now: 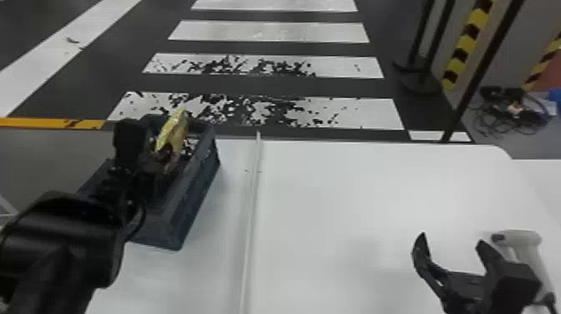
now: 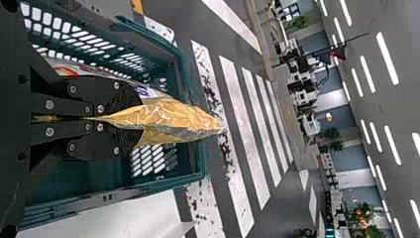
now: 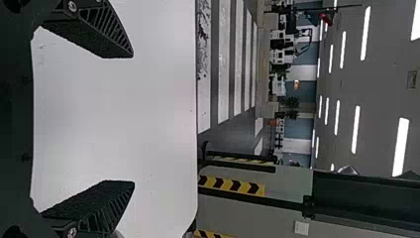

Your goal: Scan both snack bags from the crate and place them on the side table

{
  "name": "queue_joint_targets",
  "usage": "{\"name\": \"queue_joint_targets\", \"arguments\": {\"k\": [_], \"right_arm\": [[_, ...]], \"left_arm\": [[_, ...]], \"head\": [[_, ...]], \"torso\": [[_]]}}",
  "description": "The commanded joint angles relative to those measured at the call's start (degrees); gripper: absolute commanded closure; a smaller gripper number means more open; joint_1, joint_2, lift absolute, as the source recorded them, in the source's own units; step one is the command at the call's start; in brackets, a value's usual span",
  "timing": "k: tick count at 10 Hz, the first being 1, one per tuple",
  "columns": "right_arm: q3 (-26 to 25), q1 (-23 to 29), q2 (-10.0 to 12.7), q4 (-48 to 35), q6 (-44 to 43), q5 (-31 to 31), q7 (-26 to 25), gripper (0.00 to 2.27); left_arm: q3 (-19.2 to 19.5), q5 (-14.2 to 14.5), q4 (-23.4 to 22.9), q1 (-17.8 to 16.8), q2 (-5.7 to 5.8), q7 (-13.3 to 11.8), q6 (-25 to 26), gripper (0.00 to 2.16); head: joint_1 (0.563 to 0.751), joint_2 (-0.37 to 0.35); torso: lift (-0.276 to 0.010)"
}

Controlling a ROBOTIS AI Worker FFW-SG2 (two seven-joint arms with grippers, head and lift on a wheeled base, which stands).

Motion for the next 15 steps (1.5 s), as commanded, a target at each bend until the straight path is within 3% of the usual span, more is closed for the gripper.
{"name": "queue_joint_targets", "arguments": {"k": [1,5,9,12,15], "right_arm": [[0.00,0.09,0.12,-0.09,-0.09,0.04,0.00,0.08],[-0.18,0.35,0.12,-0.36,-0.09,0.04,0.00,0.08],[-0.26,0.44,0.30,-0.80,0.26,0.04,0.00,0.08],[-0.70,0.79,0.39,-1.41,0.62,0.04,0.00,0.08],[-1.32,1.23,0.65,-2.29,1.32,0.04,-0.09,0.08]], "left_arm": [[0.10,0.81,-2.08,-0.25,-1.32,1.52,0.34,2.14],[0.63,2.21,-9.64,0.18,-4.22,3.90,5.08,2.14],[1.16,5.47,-20.10,0.62,-5.80,7.15,12.82,2.14],[0.45,8.19,-26.07,0.54,-7.47,8.29,15.98,2.14],[-1.57,8.54,-30.29,-0.34,-8.09,8.38,17.91,2.14]], "head": [[0.695,0.025],[0.695,0.002],[0.695,-0.012],[0.695,-0.033],[0.695,-0.069]], "torso": [[-0.095],[-0.095],[-0.095],[-0.095],[-0.095]]}}
